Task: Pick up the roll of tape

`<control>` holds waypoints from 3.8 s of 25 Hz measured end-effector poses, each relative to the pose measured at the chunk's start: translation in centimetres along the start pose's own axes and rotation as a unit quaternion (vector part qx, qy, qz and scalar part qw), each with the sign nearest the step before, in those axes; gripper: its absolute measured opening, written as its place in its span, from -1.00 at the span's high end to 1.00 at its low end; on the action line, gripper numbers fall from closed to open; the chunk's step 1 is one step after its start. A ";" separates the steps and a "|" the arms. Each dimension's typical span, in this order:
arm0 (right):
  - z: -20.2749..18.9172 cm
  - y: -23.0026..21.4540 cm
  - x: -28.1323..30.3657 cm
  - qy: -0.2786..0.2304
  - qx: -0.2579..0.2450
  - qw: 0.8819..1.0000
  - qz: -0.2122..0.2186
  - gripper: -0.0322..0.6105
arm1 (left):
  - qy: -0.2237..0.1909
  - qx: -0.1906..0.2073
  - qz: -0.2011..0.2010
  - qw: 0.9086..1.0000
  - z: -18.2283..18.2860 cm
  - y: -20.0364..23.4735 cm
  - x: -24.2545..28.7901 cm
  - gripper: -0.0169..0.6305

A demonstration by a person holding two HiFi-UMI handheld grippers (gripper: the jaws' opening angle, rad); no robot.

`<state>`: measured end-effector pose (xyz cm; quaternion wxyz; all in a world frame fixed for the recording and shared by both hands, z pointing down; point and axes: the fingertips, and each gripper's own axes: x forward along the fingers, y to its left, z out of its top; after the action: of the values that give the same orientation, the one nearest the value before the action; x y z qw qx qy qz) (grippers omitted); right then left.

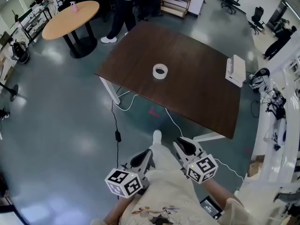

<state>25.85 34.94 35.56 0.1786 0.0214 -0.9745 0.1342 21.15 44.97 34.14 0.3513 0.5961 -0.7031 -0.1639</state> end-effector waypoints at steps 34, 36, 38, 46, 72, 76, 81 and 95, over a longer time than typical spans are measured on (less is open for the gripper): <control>7.9 -27.8 19.2 0.010 0.060 0.997 0.043 0.59 | 0.094 0.041 0.027 0.994 16.2 10.4 32.3 0.93; 7.8 -28.3 19.7 0.011 0.062 0.997 0.045 0.59 | 0.096 0.047 0.030 0.994 16.3 10.9 33.0 0.93; 7.8 -28.9 20.1 0.012 0.065 0.997 0.047 0.59 | 0.095 0.051 0.034 0.994 16.5 11.2 33.7 0.93; 8.5 -29.3 23.5 0.031 0.069 0.995 0.072 0.59 | 0.087 0.050 0.046 0.994 19.1 12.2 34.4 0.93; 11.5 -34.3 35.7 0.024 0.141 0.983 -0.119 0.59 | 0.282 0.285 -0.091 0.911 26.8 26.8 46.9 0.93; 10.7 -34.7 36.0 0.028 0.152 0.976 -0.152 0.58 | 0.347 0.343 -0.117 0.865 24.8 27.7 48.9 0.81; 9.5 -36.0 35.6 0.026 0.171 0.970 -0.172 0.58 | 0.365 0.364 -0.145 0.845 22.9 26.9 51.8 0.64; 6.5 -38.9 34.1 0.025 0.209 0.956 -0.205 0.58 | 0.396 0.452 -0.159 0.784 17.2 29.0 58.0 -0.26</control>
<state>-4.79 -4.10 51.66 0.2184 0.2545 -0.8943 0.2961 -14.11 -6.70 58.25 0.2580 0.8023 -0.3916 0.3694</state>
